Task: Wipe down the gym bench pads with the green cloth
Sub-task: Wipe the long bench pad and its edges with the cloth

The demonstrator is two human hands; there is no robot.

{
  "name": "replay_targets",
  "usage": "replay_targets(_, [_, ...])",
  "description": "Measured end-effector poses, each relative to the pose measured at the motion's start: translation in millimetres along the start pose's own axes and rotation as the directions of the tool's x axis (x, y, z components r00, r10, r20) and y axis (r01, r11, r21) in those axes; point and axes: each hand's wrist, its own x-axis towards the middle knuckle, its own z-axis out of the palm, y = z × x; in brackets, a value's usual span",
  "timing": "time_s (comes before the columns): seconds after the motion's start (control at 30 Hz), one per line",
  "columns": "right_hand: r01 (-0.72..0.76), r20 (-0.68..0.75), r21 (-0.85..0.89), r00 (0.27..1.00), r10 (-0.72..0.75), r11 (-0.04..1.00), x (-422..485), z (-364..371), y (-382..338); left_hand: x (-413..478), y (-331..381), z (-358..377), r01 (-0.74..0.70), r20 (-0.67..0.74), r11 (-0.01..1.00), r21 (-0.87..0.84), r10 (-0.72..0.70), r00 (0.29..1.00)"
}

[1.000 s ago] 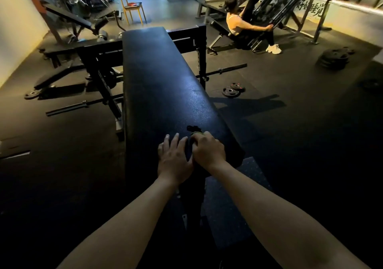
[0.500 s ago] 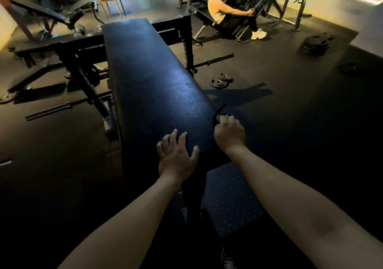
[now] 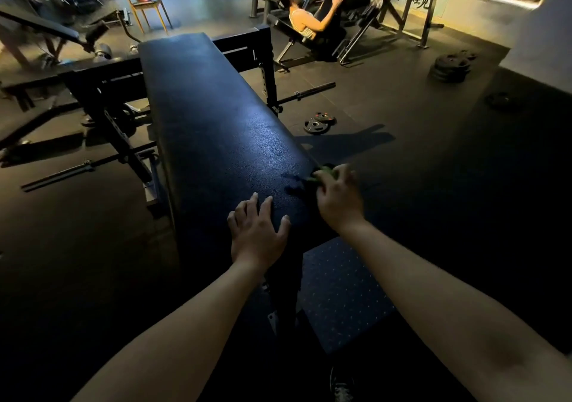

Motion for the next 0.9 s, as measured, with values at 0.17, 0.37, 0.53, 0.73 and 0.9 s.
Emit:
replay_targets(0.17, [-0.152, 0.074, -0.065, 0.985, 0.156, 0.986, 11, 6, 9, 0, 0, 2, -0.013, -0.024, 1.000, 0.003, 0.013, 1.000])
replay_targets(0.37, [-0.074, 0.053, -0.206, 0.995, 0.087, 0.976, -10, 10, -11, -1, -2, 1, -0.030, 0.012, 1.000, -0.001, 0.030, 0.999])
replay_targets(0.53, [0.011, 0.068, -0.110, 0.998, -0.004, 0.994, -38, 23, -54, -1, -10, -3, -0.082, 0.053, 0.996, -0.043, 0.085, 0.995])
replay_targets(0.73, [0.225, 0.087, 0.085, 0.969, -0.232, 0.971, -61, 20, -63, -9, -37, -3, -0.241, 0.016, 0.961, -0.139, 0.245, 0.969])
replay_targets(0.9, [-0.088, -0.103, -0.022, 0.991, 0.085, 0.996, -11, 0, -21, -19, -41, -6, -0.202, -0.079, 0.978, -0.045, 0.198, 0.977])
